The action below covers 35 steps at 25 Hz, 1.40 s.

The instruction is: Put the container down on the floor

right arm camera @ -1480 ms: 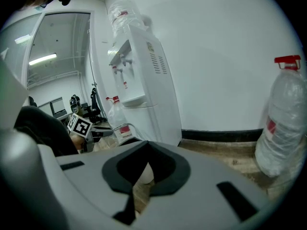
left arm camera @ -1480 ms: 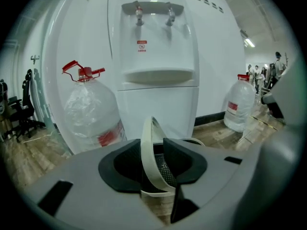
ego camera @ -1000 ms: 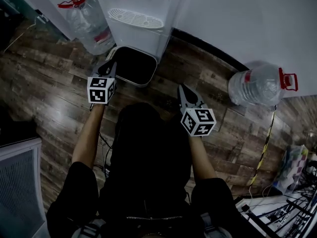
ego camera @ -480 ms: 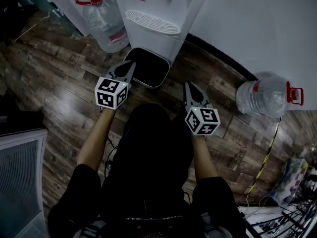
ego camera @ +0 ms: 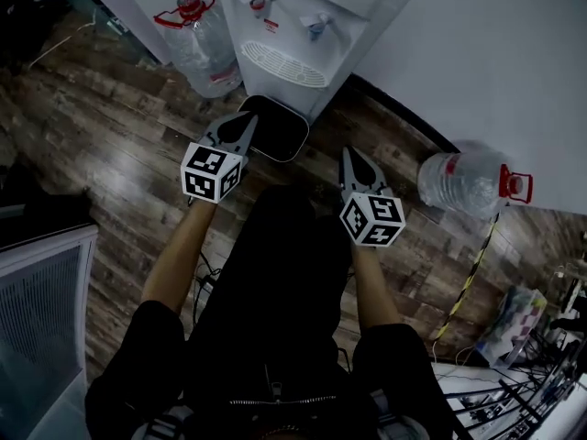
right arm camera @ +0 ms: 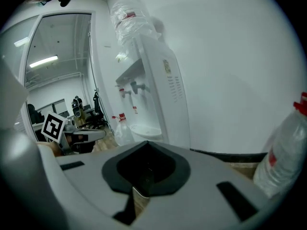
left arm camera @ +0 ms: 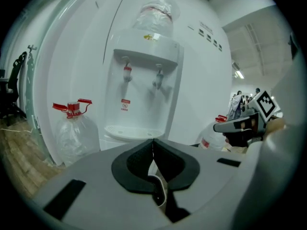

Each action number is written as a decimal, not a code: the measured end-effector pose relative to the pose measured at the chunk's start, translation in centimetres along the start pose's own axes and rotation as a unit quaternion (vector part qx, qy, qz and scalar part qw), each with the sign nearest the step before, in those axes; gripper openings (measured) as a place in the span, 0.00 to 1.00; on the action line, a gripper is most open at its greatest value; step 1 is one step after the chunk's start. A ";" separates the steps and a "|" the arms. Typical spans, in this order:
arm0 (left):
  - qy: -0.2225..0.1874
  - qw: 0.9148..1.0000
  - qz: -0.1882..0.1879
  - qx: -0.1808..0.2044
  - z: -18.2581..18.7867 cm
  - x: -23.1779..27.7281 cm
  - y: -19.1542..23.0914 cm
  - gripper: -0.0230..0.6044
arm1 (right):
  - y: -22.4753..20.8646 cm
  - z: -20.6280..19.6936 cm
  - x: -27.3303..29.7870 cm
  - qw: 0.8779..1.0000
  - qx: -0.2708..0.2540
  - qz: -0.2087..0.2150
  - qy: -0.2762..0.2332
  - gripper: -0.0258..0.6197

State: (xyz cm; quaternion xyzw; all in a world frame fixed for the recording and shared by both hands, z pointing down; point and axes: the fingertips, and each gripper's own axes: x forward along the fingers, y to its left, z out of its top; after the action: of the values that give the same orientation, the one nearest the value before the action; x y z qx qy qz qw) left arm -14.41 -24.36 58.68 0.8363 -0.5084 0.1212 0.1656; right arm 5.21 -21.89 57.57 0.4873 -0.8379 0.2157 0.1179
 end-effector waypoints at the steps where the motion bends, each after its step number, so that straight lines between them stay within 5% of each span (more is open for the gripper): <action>1: 0.005 1.000 -0.003 -0.003 1.4 -0.6 -0.4 0.06 | 0.6 1.6 -0.7 1.000 0.001 -0.001 0.004 0.05; 17: 0.044 0.999 -0.024 -0.009 25.7 -12.0 -7.7 0.06 | 10.3 26.0 -13.8 0.999 0.010 0.004 0.038 0.05; 22: 0.028 0.999 -0.022 0.014 30.8 -14.8 -11.0 0.06 | 12.5 30.3 -17.0 1.000 -0.008 0.002 0.013 0.05; 28: 0.000 1.000 -0.013 -0.001 35.6 -17.6 -13.4 0.06 | 15.1 34.7 -20.2 0.999 -0.026 0.003 -0.034 0.05; 35: -0.024 1.000 -0.010 0.011 38.1 -21.7 -16.3 0.06 | 17.0 35.9 -25.1 0.997 -0.038 0.003 -0.063 0.05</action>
State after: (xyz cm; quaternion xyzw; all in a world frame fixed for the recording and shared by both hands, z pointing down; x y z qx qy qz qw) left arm -8.43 -15.06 13.27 0.8459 -0.5023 0.1052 0.1454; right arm 3.38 -12.36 11.60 0.4924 -0.8529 0.1528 0.0829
